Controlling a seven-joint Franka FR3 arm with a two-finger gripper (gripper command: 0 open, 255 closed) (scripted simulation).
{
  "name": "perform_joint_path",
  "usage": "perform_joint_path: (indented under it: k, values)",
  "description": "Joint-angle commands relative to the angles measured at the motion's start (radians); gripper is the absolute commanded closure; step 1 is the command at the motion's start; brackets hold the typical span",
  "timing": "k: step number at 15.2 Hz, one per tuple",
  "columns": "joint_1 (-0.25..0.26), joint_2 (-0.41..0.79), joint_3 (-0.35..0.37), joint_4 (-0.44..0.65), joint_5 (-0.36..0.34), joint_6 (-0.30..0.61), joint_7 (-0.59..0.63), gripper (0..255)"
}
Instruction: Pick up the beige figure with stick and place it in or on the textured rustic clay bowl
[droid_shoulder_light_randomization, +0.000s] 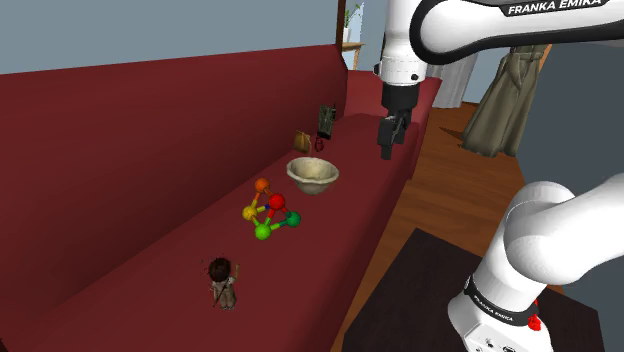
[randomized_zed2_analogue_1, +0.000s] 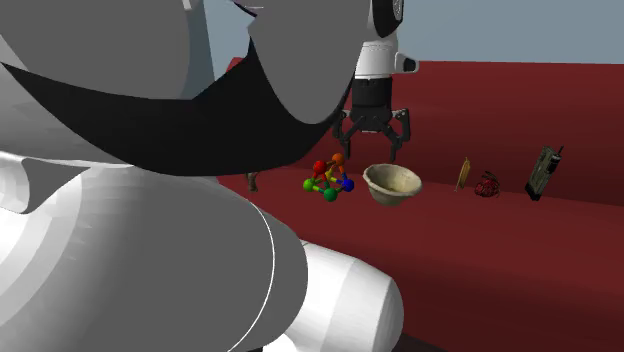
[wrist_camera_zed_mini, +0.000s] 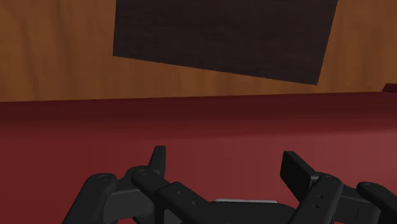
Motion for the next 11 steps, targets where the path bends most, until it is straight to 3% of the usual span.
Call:
perform_joint_path:
  k: [1, 11]
  values:
    - [0.000, 0.000, 0.000, 0.000, 0.000, 0.000, 0.000, 0]
    - [0.065, 0.172, 0.215, 0.080, 0.132, 0.070, 0.281, 0]
